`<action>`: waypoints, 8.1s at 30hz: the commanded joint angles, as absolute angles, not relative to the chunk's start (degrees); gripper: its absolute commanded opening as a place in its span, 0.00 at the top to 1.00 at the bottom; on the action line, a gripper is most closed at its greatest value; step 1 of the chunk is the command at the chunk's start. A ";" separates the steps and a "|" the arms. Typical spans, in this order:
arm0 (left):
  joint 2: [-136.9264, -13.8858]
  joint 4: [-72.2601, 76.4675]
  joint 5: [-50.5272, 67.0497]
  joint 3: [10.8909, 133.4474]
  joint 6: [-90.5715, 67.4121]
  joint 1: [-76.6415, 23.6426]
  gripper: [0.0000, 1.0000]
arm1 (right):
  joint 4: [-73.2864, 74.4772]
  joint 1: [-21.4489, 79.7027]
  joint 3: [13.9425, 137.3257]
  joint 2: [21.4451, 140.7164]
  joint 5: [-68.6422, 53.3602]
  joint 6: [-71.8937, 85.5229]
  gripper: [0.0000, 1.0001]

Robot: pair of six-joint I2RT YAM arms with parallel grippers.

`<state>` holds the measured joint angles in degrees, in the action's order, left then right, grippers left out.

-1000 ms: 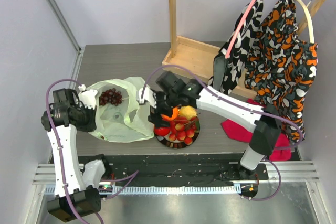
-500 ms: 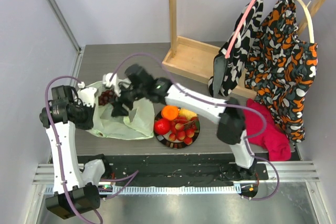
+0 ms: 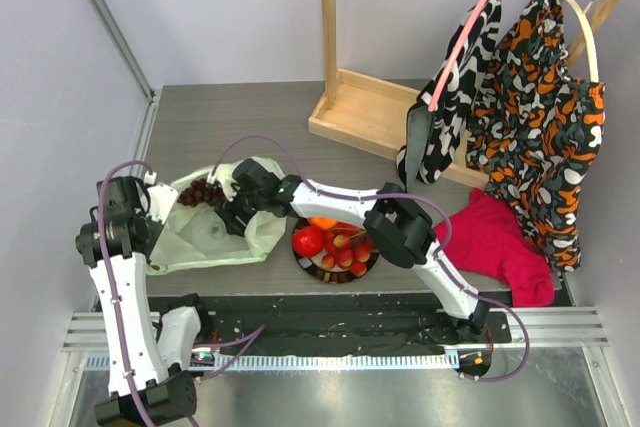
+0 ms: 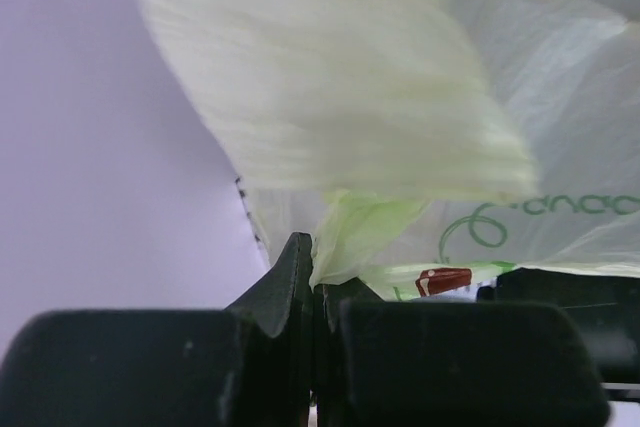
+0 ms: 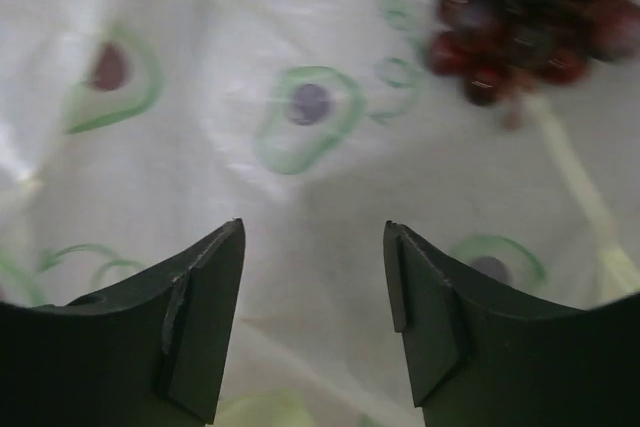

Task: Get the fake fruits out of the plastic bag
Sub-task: Adjust the plastic bag at the center of the board, then take out the fake fruit from the plastic bag, then adjust the plastic bag at the center of the board, then place the fake fruit on the plate, then adjust the fake fruit on the plate.

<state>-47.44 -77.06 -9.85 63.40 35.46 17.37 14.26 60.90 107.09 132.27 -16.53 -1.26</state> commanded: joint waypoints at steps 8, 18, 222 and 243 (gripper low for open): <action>-50.28 -92.73 -2.40 68.38 34.53 17.40 1.00 | 10.38 55.90 105.12 122.17 2.99 -9.57 0.14; -44.83 -87.27 19.67 69.78 37.17 17.49 1.00 | 4.32 58.09 110.21 130.77 -5.37 -11.96 0.13; -53.88 -50.71 13.45 64.42 -1.93 17.75 0.55 | 34.28 52.21 65.83 72.42 -22.07 -19.24 0.39; -53.88 -50.71 12.22 63.28 -0.62 17.75 0.32 | 29.09 53.70 65.48 82.97 -22.85 -31.81 0.32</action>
